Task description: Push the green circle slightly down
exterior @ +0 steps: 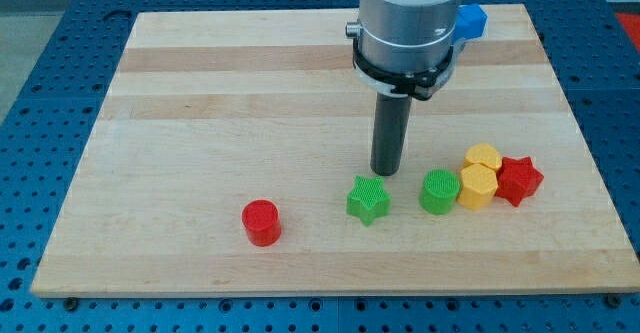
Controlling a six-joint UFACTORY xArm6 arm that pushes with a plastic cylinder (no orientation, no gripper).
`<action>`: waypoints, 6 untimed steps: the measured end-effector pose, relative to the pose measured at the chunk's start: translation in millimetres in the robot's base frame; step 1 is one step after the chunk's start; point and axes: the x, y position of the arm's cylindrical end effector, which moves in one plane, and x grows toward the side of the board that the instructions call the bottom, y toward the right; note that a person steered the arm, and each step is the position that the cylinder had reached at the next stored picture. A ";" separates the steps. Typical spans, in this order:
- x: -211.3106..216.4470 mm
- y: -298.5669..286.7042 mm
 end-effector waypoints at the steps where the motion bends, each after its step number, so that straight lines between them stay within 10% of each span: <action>1: -6.1 3.7; 6: 70.9 71.1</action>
